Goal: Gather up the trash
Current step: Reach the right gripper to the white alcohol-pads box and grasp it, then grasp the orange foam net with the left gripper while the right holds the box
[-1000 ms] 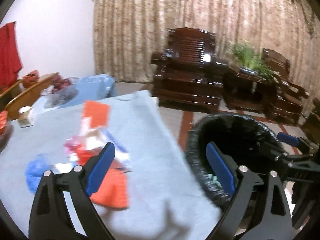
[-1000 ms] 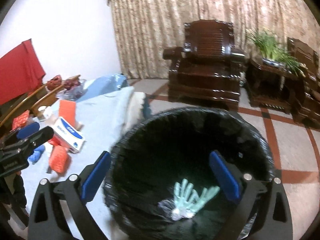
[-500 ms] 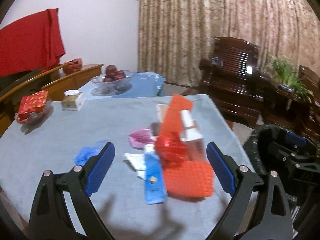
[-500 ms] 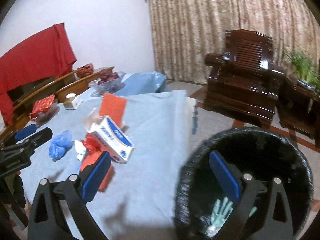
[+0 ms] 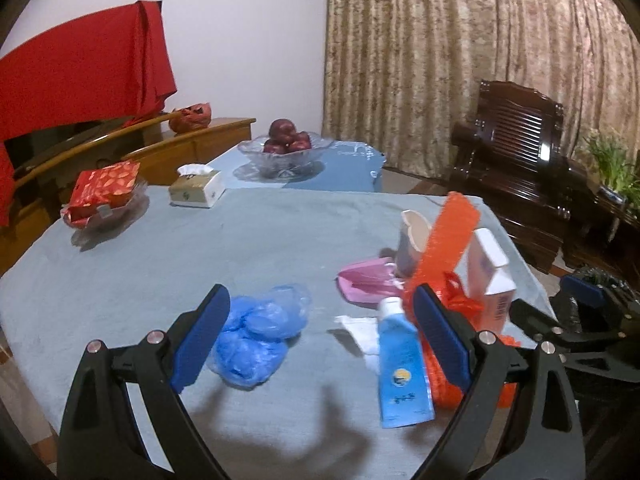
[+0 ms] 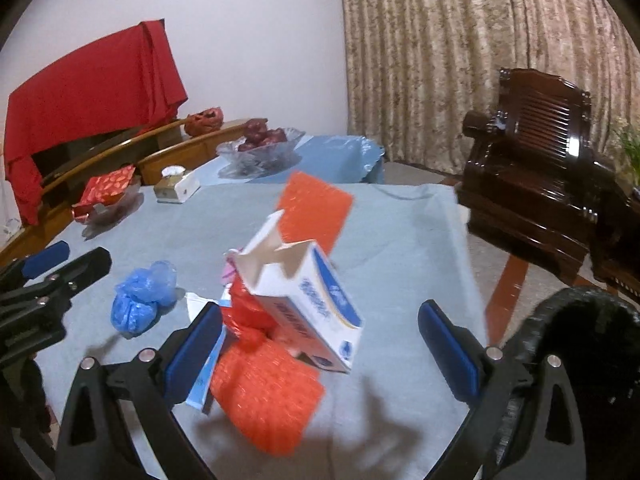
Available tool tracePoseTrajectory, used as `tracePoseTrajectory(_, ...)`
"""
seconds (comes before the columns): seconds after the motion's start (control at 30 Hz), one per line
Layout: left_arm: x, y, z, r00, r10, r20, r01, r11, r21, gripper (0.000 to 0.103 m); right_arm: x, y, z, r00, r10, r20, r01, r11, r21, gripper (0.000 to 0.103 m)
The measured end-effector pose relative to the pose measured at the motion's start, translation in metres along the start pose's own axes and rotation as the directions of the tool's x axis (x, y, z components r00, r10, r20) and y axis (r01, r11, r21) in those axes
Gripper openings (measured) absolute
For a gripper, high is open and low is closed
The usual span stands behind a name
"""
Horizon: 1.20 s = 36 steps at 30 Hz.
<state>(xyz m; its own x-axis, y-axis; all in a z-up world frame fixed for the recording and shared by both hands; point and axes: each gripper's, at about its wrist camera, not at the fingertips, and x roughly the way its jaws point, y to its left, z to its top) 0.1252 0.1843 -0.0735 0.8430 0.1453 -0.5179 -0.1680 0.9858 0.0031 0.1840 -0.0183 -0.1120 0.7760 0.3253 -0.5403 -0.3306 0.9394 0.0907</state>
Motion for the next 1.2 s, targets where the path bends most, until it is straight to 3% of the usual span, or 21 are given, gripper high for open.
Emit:
tracePoseTrajectory(0.37, 0.015, 0.004, -0.004, 1.0, -0.011, -0.026, 0.011, 1.0, -0.024, 0.09, 0.028, -0.002, 0.001, 0.999, -0.017, -0.047, 0.018, 1.0, 0.025, 0.085)
tracePoseTrajectory(0.57, 0.022, -0.006, -0.006, 0.999, -0.03, -0.033, 0.029, 0.999, -0.015, 0.09, 0.027, -0.017, 0.0, 0.997, -0.029, -0.068, 0.032, 0.999, 0.036, 0.073)
tracePoseTrajectory(0.8, 0.029, -0.015, -0.009, 0.998, -0.046, -0.049, 0.046, 0.999, -0.011, 0.09, 0.036, -0.031, -0.008, 0.992, -0.007, -0.122, 0.016, 0.997, 0.069, 0.051)
tracePoseTrajectory(1.03, 0.028, -0.018, -0.009, 0.998, -0.047, -0.052, 0.047, 0.999, -0.005, 0.09, 0.048, -0.035, -0.009, 0.991, -0.011, -0.13, 0.024, 0.995, 0.094, 0.049)
tracePoseTrajectory(1.1, 0.028, -0.019, -0.009, 0.997, -0.049, -0.053, 0.048, 0.999, -0.004, 0.09, 0.05, -0.035, -0.009, 0.991, 0.008, -0.137, 0.005, 0.996, 0.09, 0.037)
tracePoseTrajectory(1.2, 0.027, -0.023, -0.008, 0.997, -0.052, -0.052, 0.053, 0.999, 0.004, 0.09, 0.046, -0.038, -0.009, 0.991, 0.018, -0.133, -0.005, 0.996, 0.091, 0.033)
